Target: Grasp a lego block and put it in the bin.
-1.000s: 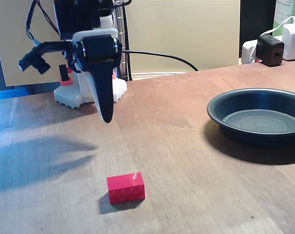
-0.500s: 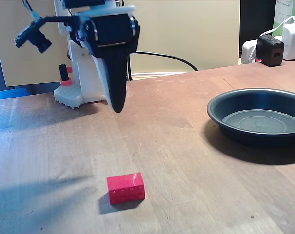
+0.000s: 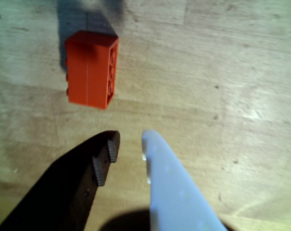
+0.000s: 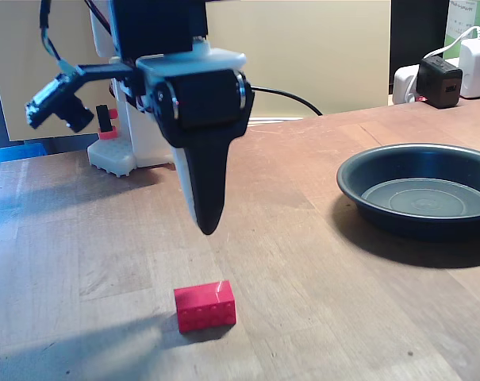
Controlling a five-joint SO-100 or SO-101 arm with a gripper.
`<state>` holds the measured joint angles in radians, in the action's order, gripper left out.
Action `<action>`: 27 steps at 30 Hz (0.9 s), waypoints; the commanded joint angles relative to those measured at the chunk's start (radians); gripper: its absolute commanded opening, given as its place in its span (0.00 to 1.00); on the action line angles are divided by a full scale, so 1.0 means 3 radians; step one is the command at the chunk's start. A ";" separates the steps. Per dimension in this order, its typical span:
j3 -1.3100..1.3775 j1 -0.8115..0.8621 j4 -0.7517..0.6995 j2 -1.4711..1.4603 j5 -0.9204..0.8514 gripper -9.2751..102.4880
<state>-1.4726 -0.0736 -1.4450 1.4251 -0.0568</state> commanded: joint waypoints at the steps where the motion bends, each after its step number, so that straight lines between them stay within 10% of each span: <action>1: 0.0199 0.0036 0.0010 -0.0015 -0.0026 0.08; 27: 0.0639 0.0041 0.0107 -0.0680 -0.0026 0.23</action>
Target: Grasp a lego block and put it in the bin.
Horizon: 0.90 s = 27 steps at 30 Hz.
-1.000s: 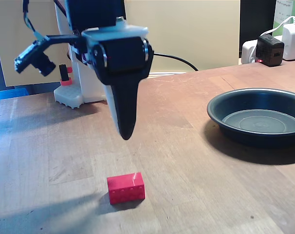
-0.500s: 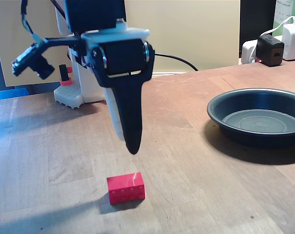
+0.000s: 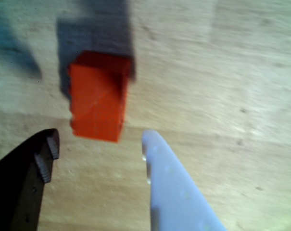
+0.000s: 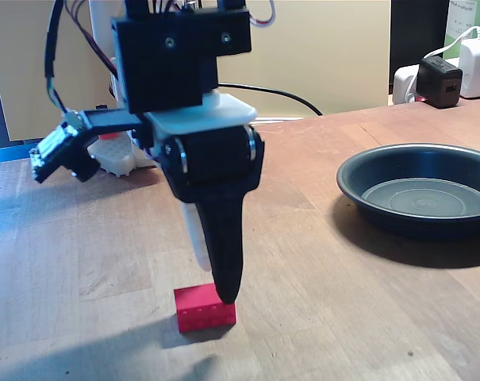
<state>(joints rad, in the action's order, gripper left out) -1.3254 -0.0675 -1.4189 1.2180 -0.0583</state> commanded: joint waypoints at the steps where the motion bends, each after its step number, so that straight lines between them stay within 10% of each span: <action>1: 0.0153 0.0020 0.0020 0.0005 -0.0020 0.23; 27: -0.0261 0.0240 0.0230 0.0026 -0.0399 0.23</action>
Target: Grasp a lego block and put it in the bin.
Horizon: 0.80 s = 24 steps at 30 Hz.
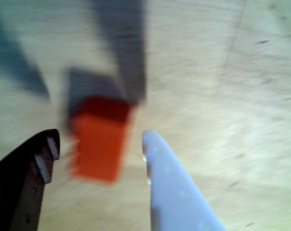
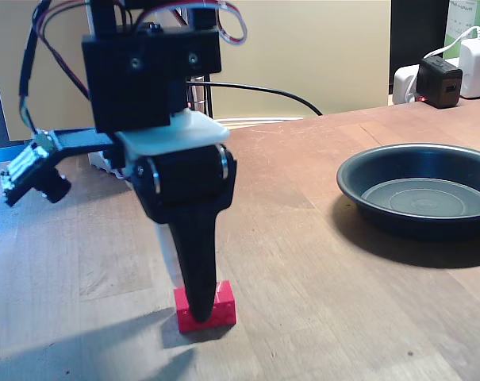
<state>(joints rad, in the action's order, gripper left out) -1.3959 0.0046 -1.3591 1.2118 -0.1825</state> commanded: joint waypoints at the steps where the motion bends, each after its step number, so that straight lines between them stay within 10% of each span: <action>1: -0.0036 0.0000 0.0031 0.0056 0.0015 0.23; 24: -0.0051 -0.0143 0.0015 0.0015 0.0450 0.11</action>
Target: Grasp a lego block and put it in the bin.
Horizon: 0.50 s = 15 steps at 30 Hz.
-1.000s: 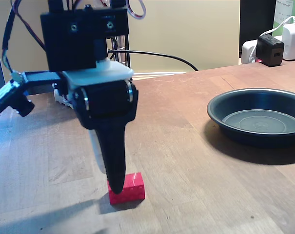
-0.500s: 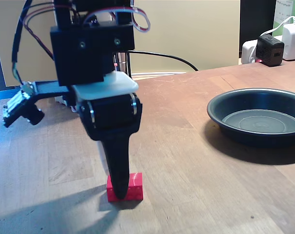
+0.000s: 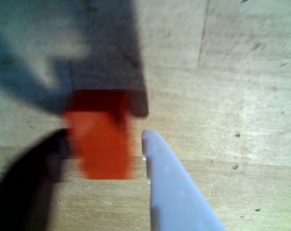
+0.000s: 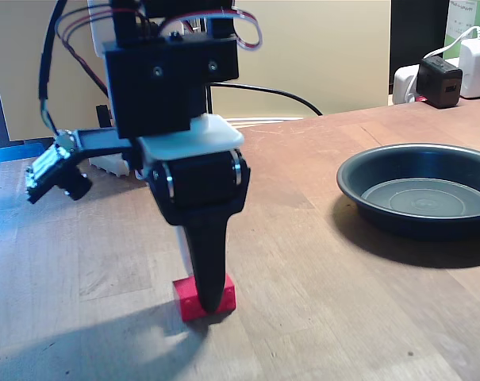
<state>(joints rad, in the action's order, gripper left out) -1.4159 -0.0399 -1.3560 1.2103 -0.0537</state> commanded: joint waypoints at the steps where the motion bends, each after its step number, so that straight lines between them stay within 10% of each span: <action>1: 0.0015 0.0005 0.0000 0.0020 0.0020 0.09; 15: 0.0092 -0.0102 -0.0205 0.0077 0.0015 0.08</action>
<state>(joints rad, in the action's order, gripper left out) -1.4159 -0.0445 -1.3837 1.2103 -0.0537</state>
